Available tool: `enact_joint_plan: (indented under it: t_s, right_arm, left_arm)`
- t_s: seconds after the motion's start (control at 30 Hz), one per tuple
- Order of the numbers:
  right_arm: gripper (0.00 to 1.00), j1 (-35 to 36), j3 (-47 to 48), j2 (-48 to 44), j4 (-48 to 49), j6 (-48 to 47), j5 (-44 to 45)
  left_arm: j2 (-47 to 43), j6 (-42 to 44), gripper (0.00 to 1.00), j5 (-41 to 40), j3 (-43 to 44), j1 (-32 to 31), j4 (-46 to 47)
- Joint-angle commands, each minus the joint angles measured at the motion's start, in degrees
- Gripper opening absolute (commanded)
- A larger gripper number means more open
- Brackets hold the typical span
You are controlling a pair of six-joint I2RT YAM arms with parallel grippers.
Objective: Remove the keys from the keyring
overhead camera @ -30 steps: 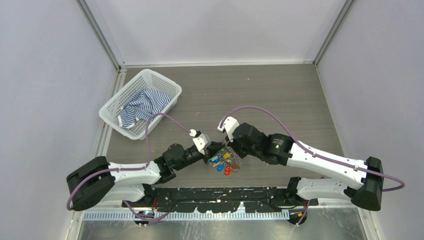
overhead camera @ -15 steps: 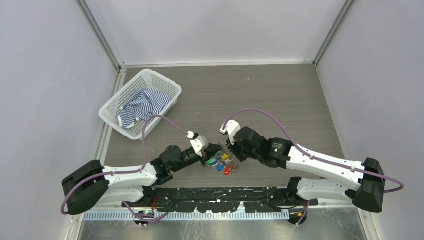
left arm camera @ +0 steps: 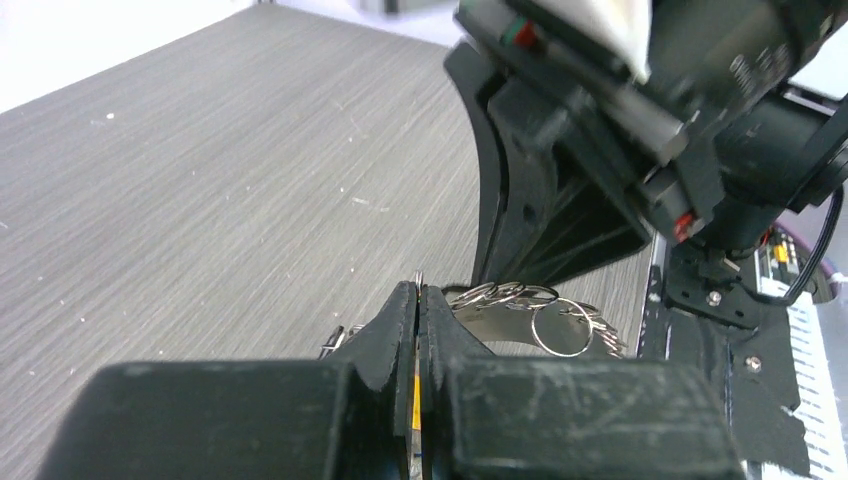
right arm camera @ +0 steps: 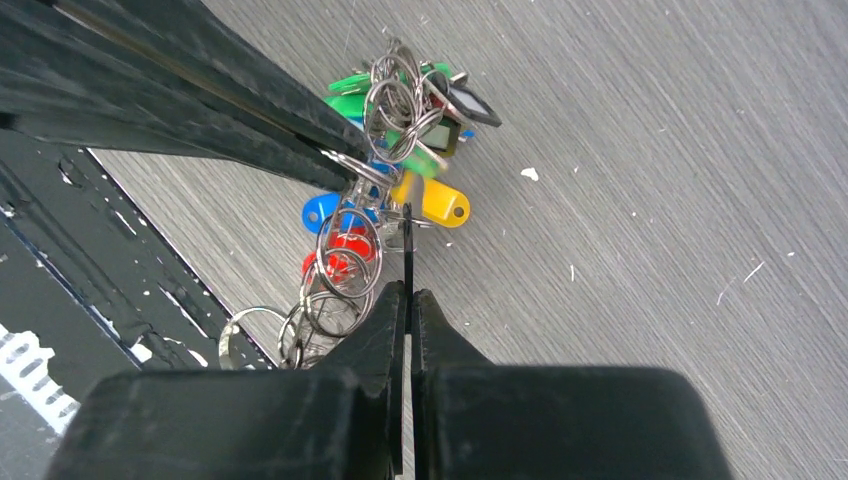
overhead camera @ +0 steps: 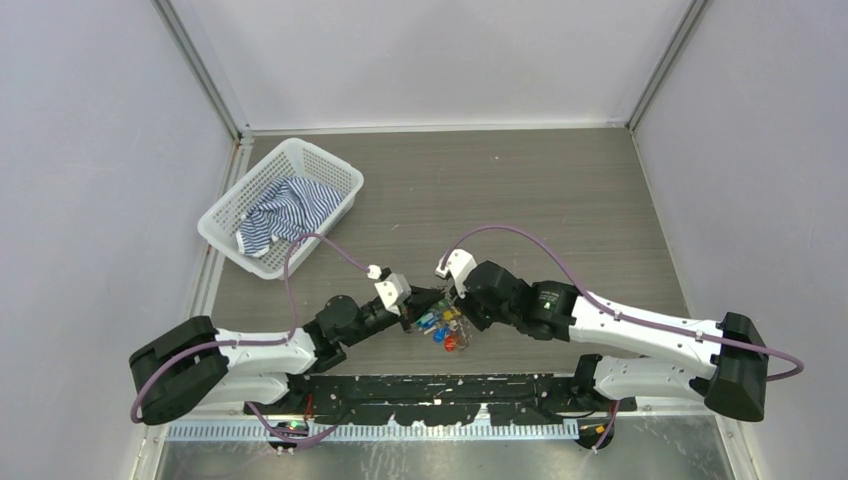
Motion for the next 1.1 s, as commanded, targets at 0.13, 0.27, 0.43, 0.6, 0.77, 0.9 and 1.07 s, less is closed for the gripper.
enact_joint_plan:
  t_s: [0.13, 0.27, 0.43, 0.6, 0.77, 0.9, 1.07]
  right_arm:
    - [0.01, 0.31, -0.56, 1.02, 2.51, -0.16, -2.16]
    - [0.01, -2.0, 0.66, 0.55, 1.08, 1.16, 2.58]
    - [0.01, -5.65, 2.82, 0.16, -1.19, 2.05, 8.98]
    - [0.01, -13.02, 2.8, 2.53, 1.49, 6.23, 7.74]
    - [0.01, -20.18, 0.54, 5.49, 9.25, 11.2, 8.9]
    - [0.01, -24.0, -1.38, 8.33, 13.04, 15.64, 11.22]
    - [0.01, -25.05, -1.88, 11.4, 13.57, 19.87, 12.7]
  left_arm:
    - [-4.2, -0.35, 0.0, 1.76, 0.4, 0.2, 9.51]
    - [-5.59, -0.09, 0.0, 1.06, 0.2, 0.18, 6.7]
    - [-8.52, 0.1, 0.0, -3.0, -0.5, 0.18, 0.91]
    - [-9.48, 0.86, 0.0, -12.36, 2.44, 0.26, -9.18]
    - [-6.14, 0.15, 0.01, -22.36, 10.56, 3.88, -20.47]
    - [-1.77, -2.21, 0.01, -23.32, 18.56, 8.54, -29.18]
    - [5.32, -3.59, 0.0, -23.58, 24.68, 10.74, -36.01]
